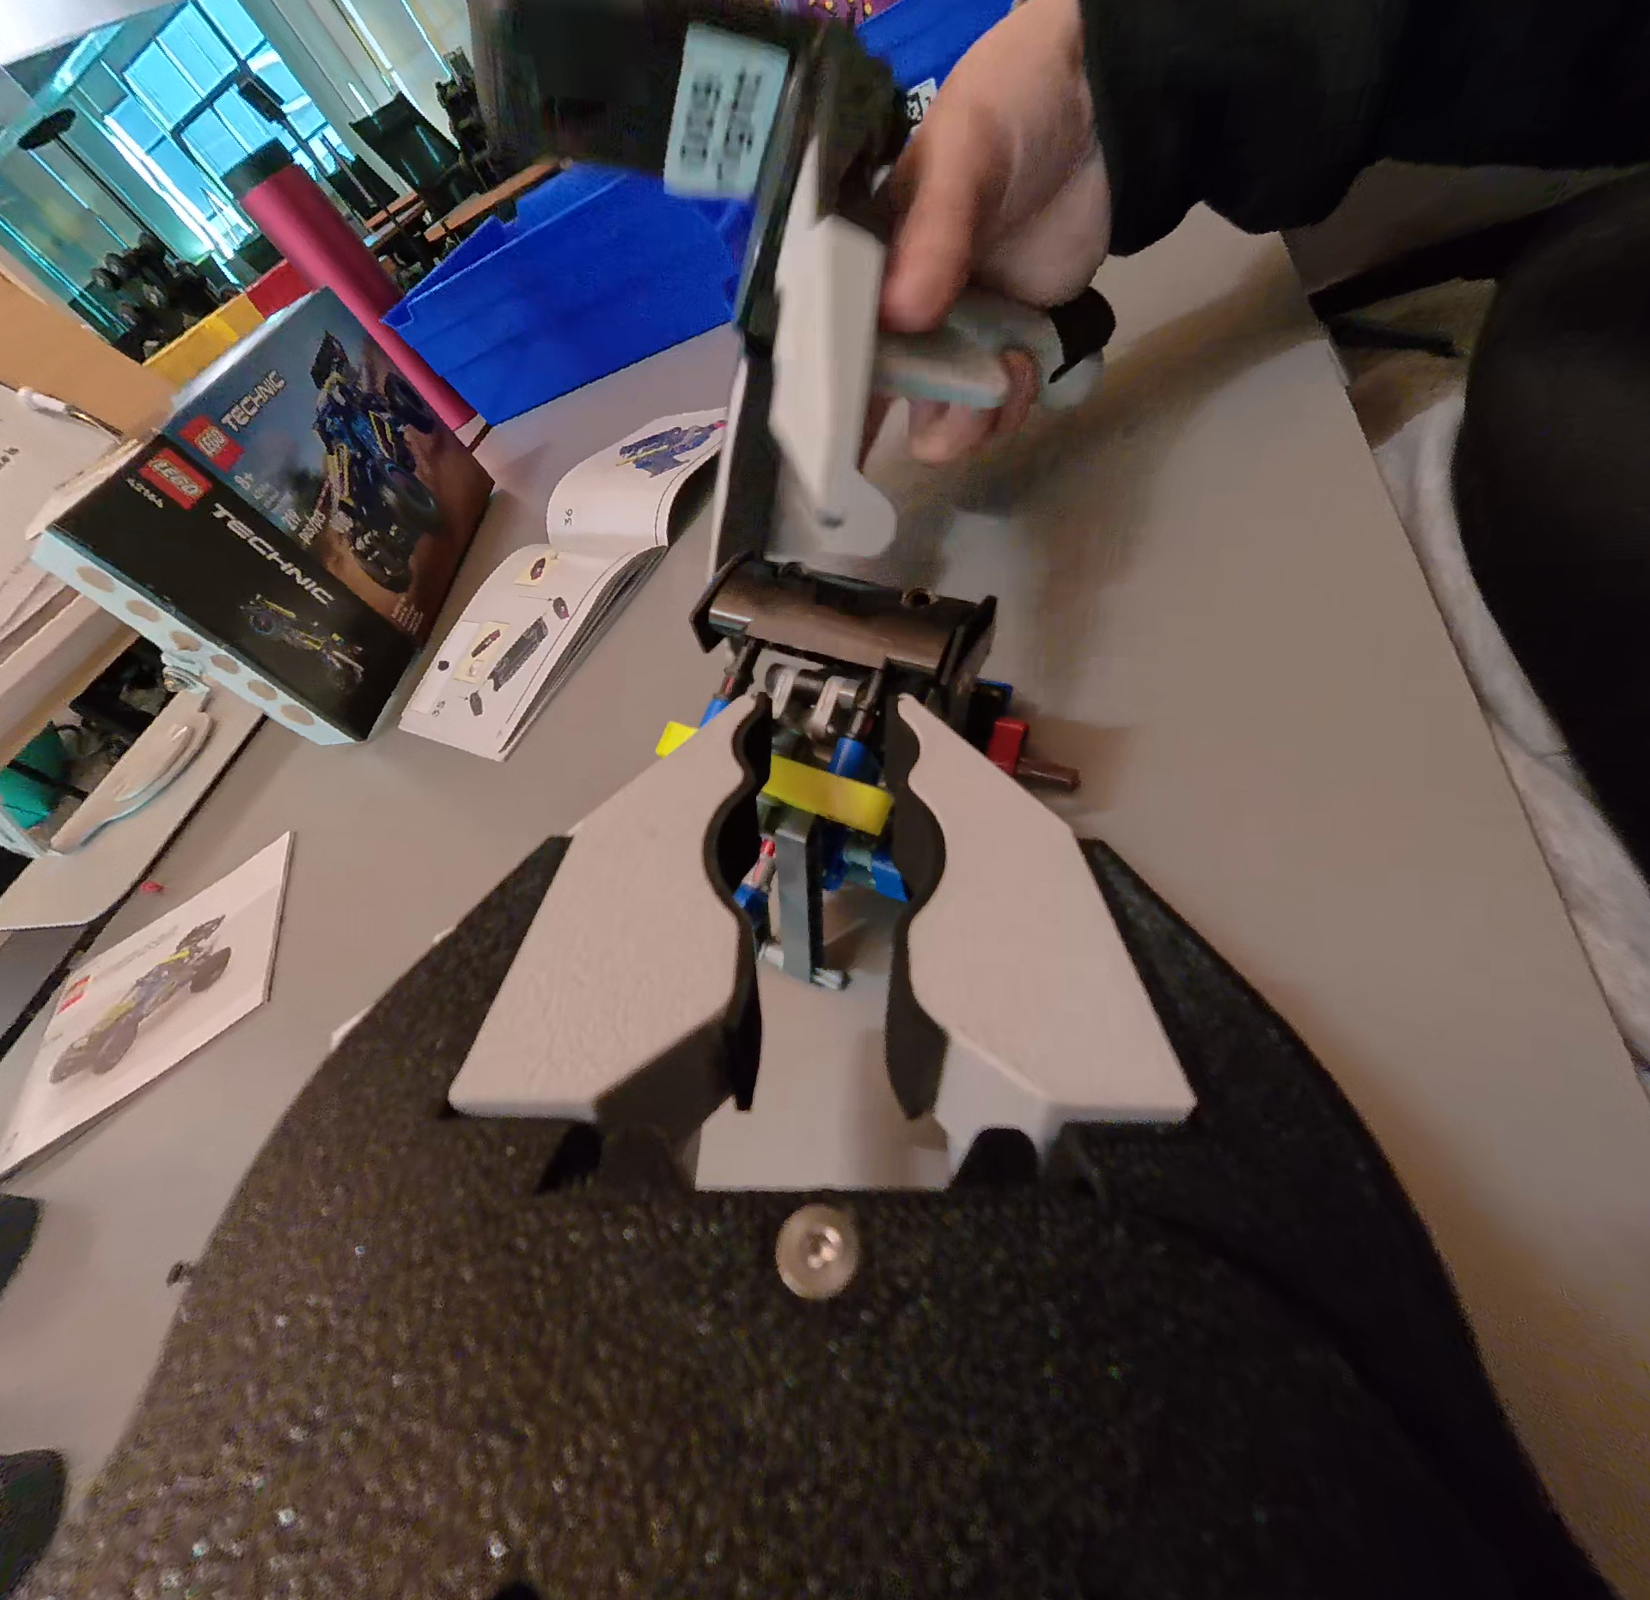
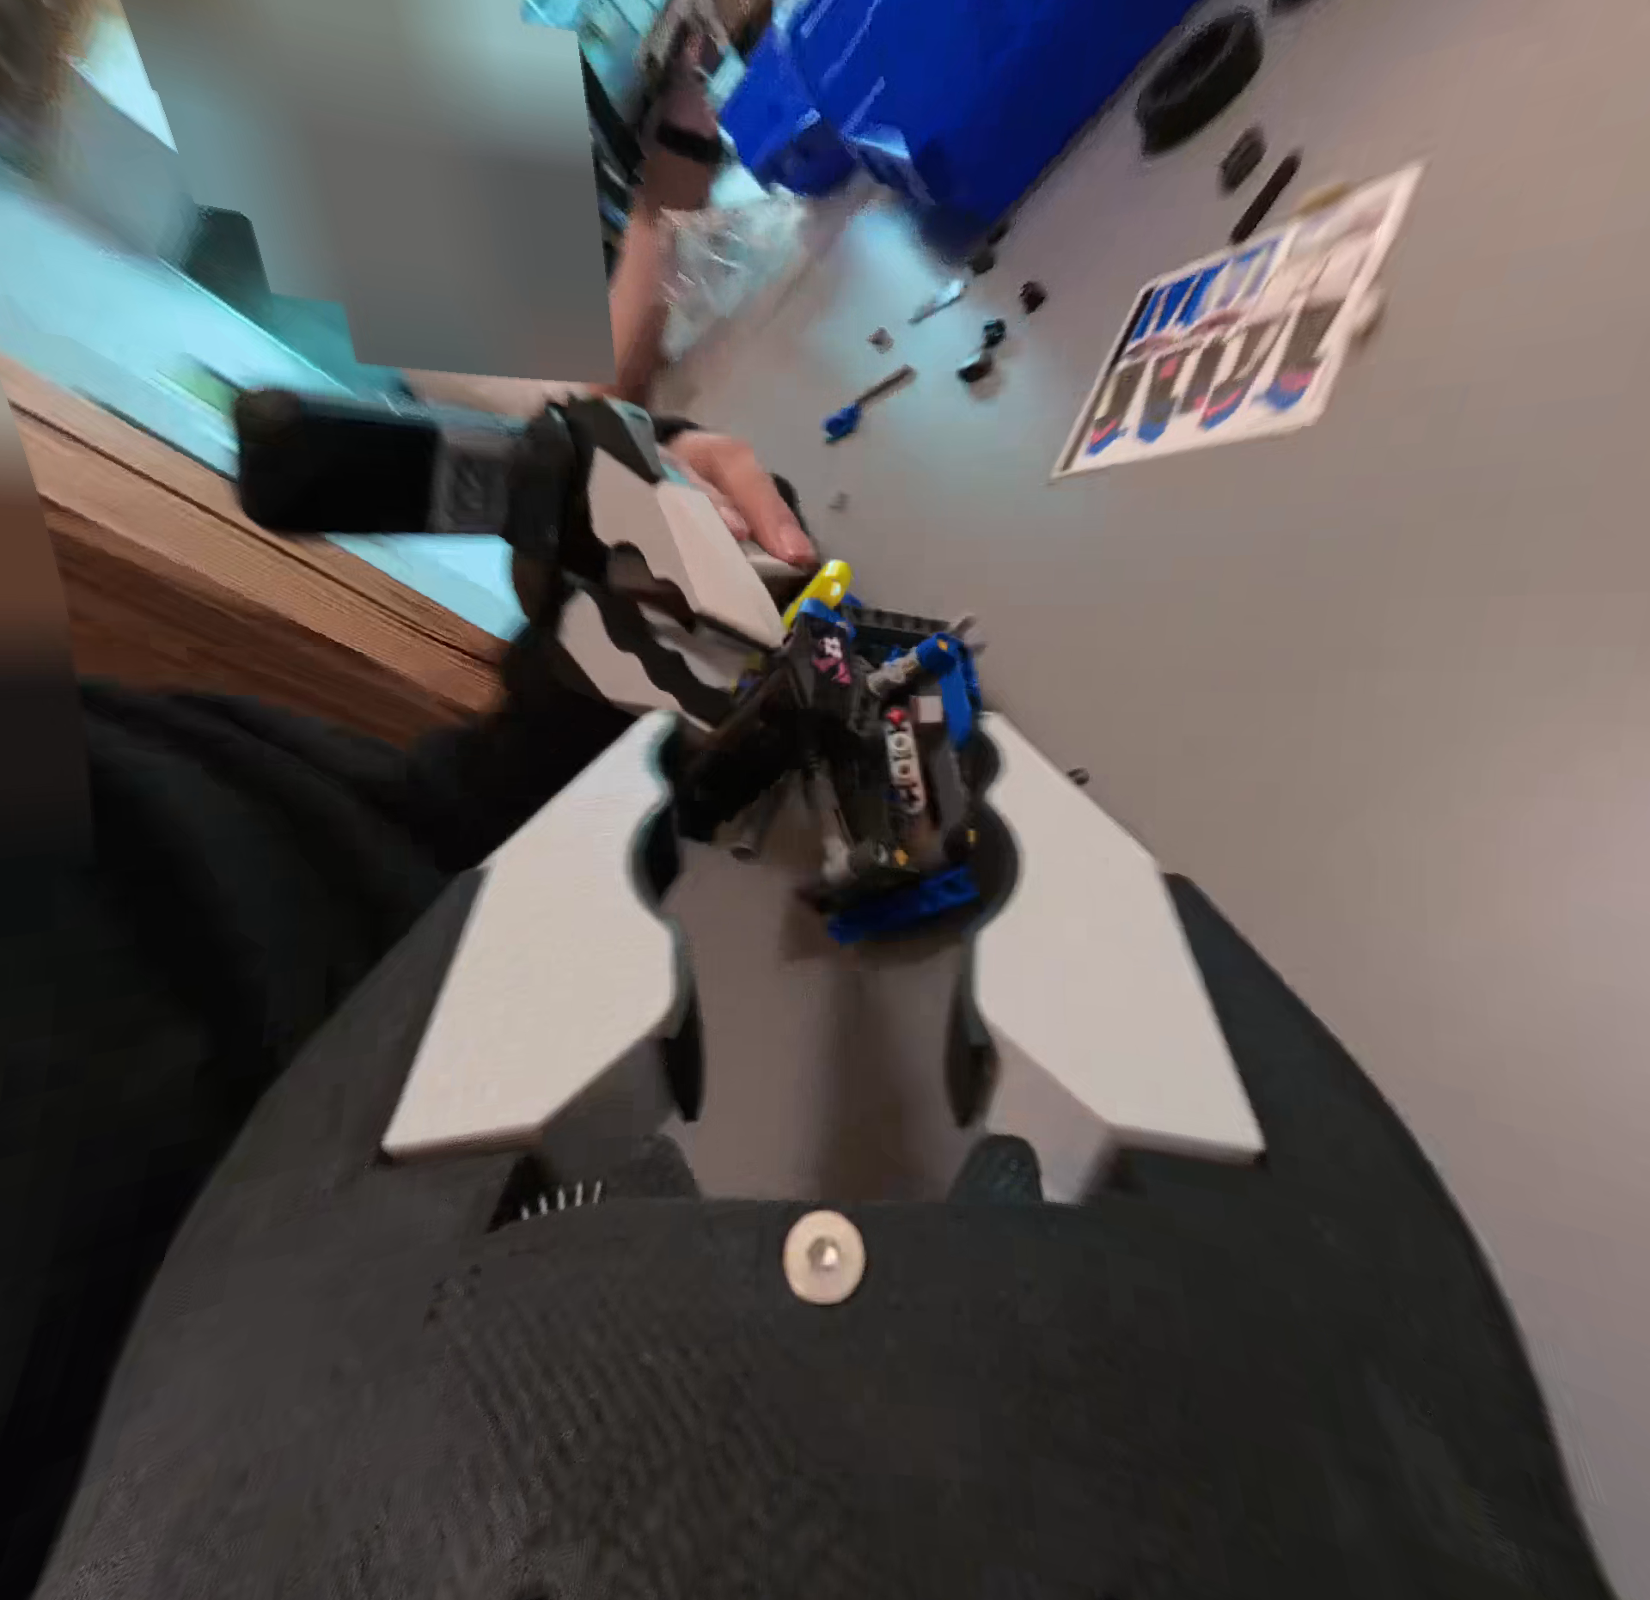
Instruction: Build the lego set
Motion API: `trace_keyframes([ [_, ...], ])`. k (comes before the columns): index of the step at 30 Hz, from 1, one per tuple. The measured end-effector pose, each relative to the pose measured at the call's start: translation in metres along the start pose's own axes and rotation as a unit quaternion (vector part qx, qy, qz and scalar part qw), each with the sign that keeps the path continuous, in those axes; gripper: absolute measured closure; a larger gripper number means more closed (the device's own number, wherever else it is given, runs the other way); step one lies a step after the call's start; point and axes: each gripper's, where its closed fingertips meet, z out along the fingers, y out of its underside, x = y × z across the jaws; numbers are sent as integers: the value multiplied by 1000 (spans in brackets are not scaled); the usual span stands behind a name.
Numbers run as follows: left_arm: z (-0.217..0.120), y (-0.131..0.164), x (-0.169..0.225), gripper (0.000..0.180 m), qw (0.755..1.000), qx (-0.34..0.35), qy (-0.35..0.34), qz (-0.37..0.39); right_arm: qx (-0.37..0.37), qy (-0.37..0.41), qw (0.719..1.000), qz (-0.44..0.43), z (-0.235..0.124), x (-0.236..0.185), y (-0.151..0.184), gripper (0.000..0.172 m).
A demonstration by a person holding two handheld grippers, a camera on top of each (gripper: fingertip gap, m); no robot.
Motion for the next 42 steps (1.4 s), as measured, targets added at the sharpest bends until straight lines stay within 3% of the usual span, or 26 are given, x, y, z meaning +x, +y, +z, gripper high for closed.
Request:
trace_keyframes([
  [3, 4, -1, -1, 159, 1000, -12, -1, -22, -44, 123, 968, -213, -5, 2, 9, 57],
  [5, 8, -1, -3, 159, 999, -24, -6, -34, -73, 151, 933, -317, 2, -3, 18, 47],
  [9, 12, -2, -3, 159, 998, -35, -12, -43, -96, 195, 900, -378, 11, 10, 21, 55],
  [15, 12, -3, -2, 159, 998, -33, -8, -46, -58, 138, 914, -377, 18, 2, 14, 94],
  [19, 5, -3, -2, 156, 999, -31, -4, -36, -56, 144, 903, -401, 16, 1, 14, 95],
  [25, -13, -8, -14, 111, 998, -11, -21, -55, -30, 135, 923, -360, 19, -17, 6, 95],
  [31, -13, 2, -4, 123, 996, -31, 14, -81, -45, 128, 912, -387, 15, -18, 16, 94],
  [42, 20, 15, 12, 142, 993, -90, 29, -73, -93, 150, 904, -389, -29, 5, 31, 95],
])
